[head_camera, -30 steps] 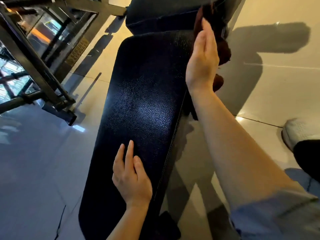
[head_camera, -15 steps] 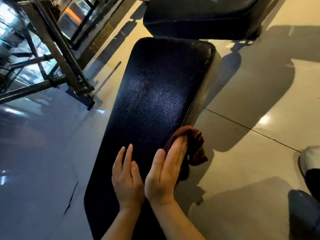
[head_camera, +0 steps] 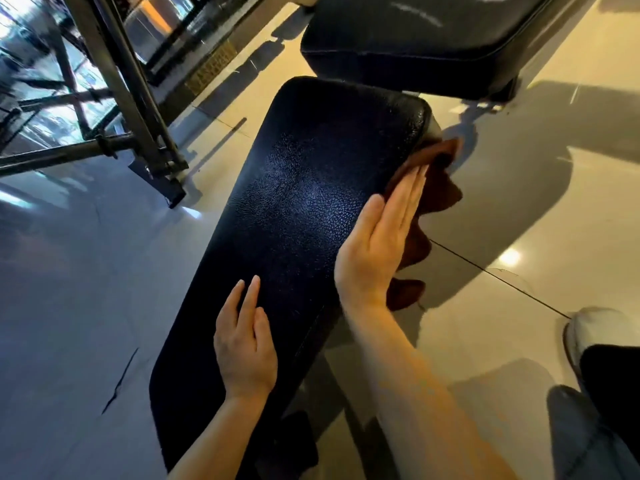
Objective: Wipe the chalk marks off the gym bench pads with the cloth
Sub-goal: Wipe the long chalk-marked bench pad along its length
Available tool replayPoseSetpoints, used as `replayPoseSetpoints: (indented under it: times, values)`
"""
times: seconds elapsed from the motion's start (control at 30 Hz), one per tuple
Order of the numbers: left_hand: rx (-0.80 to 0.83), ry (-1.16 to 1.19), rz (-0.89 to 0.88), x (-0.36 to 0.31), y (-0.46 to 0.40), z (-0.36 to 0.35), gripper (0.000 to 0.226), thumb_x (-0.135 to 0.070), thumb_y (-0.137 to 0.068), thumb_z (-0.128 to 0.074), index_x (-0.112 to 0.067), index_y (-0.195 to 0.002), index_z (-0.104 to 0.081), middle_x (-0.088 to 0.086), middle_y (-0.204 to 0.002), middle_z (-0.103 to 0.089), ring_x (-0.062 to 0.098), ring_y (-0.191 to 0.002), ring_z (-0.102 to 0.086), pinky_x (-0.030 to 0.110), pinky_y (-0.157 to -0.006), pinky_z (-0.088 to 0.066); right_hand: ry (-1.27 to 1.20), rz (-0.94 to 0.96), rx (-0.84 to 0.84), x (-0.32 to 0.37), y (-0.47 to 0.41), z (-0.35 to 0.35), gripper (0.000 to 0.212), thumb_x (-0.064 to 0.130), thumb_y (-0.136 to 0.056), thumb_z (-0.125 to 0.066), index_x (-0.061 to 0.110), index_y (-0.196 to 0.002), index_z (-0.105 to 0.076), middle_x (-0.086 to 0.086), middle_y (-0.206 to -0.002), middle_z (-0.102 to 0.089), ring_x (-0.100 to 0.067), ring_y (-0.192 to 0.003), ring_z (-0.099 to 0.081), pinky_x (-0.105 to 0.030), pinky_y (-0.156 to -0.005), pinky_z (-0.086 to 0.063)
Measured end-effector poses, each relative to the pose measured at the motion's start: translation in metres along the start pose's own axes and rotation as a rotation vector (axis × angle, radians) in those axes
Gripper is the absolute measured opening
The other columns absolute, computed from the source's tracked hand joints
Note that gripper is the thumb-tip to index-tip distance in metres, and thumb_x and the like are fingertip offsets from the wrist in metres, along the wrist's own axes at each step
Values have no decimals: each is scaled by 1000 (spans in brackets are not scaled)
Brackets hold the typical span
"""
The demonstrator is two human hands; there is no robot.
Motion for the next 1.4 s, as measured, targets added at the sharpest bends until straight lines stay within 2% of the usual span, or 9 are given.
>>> replayPoseSetpoints:
  times: [0.13,0.23,0.47,0.63,0.83,1.03,1.2,1.3,1.4]
  values:
    - [8,11,17,-6,-3,0,47,-43,-93,-24,-38,-139,-35,1,-148,-41,10,-135,-32,36,-108,-27,5,-33,95,-12,73,-4,51,33,-99,-27,20,-145,-8,19,-151,-7,9,-144,-1,-17,-119,-2]
    - [-2,-11,16,-4,-4,1,49,-41,-93,-26,-36,-140,-36,1,-147,-42,13,-135,-34,36,-109,-28,-32,-68,62,0,53,-6,52,36,-98,-27,22,-145,-8,23,-147,-6,17,-139,0,-13,-117,-3]
    - [-11,8,22,-1,-3,0,47,-42,-94,-27,-35,-139,-38,1,-146,-43,6,-133,-31,39,-111,-28,-51,-5,-24,10,-7,-1,58,27,-100,-32,2,-151,-20,-5,-159,-17,-19,-149,-12,-41,-122,-13]
    - [-10,14,43,-2,-4,0,47,-44,-93,-26,-37,-138,-37,1,-147,-42,10,-134,-33,47,-111,-31,-51,-23,45,7,48,0,53,30,-99,-32,16,-146,-11,18,-152,-8,-10,-148,-11,-41,-120,-14]
    - [-23,7,5,-1,-5,-1,44,-38,-95,-27,-35,-138,-38,3,-145,-44,6,-131,-33,37,-107,-30,-65,-27,-60,16,-27,0,60,31,-99,-31,3,-151,-21,-7,-160,-20,-16,-149,-12,-39,-122,-12]
    - [-14,14,15,-6,-6,1,46,-39,-94,-27,-33,-139,-38,3,-145,-44,17,-133,-37,50,-109,-33,-62,-41,35,1,52,2,54,32,-98,-32,18,-147,-11,21,-151,-10,-2,-147,-10,-33,-121,-11]
    - [-22,7,-5,-3,-5,1,46,-35,-95,-29,-31,-139,-39,6,-143,-44,17,-132,-38,43,-108,-31,-81,-46,-74,14,-19,3,56,28,-100,-31,3,-149,-27,3,-153,-25,-8,-145,-18,-26,-121,-12]
    - [-14,4,-6,-3,-5,0,45,-36,-96,-29,-31,-140,-39,6,-143,-44,18,-131,-38,45,-108,-32,-57,2,-56,16,-27,3,56,25,-101,-33,3,-151,-23,-9,-160,-21,-18,-149,-13,-39,-122,-11]
    - [-2,3,13,-3,-5,1,46,-38,-95,-28,-31,-140,-38,6,-144,-44,20,-132,-38,48,-108,-33,-30,-23,29,5,31,0,59,29,-100,-35,13,-151,-11,7,-160,-10,-14,-150,-8,-39,-122,-8]
Point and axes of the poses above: each hand's wrist, its own y-axis away from the middle knuckle, its own z-axis out of the back of the hand, x = y × z, the point moved 7 cm from there along -y, towards the middle knuckle
